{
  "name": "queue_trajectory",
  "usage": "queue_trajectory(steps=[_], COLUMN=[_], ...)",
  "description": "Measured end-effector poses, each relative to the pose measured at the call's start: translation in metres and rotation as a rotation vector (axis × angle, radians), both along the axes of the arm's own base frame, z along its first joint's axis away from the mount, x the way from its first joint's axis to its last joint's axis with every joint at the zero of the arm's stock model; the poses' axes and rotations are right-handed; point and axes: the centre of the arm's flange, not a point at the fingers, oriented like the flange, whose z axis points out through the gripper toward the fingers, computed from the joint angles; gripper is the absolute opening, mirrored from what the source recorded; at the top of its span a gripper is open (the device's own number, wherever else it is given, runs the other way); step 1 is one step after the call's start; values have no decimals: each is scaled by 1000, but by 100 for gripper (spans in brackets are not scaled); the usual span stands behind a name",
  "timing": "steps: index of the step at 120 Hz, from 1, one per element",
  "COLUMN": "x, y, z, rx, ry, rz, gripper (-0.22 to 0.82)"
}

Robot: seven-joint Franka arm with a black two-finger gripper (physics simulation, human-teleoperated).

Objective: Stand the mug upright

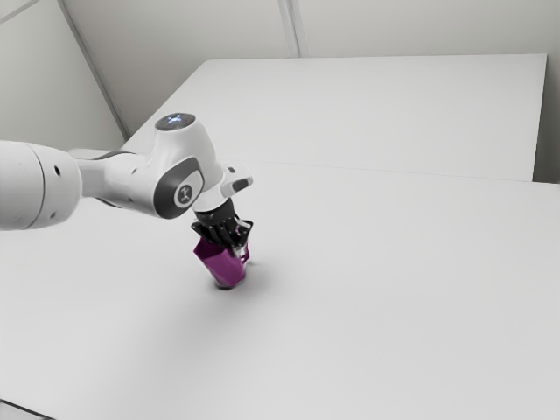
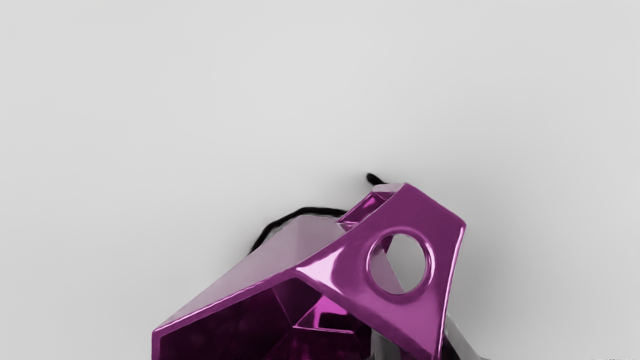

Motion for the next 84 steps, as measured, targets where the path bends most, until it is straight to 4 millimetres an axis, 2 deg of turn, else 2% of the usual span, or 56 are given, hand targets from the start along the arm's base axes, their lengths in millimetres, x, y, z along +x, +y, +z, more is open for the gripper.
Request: queue_trajectory(steps=[15,32,57,84], x=[-1,0,18,34], y=[-8,-9,-10,-8], z=[8,36,89,170], rx=[3,28,65,112], ry=[-9,-48,-77,-103], rz=[-16,-37,-50,-46], gripper=[27,43,54,58])
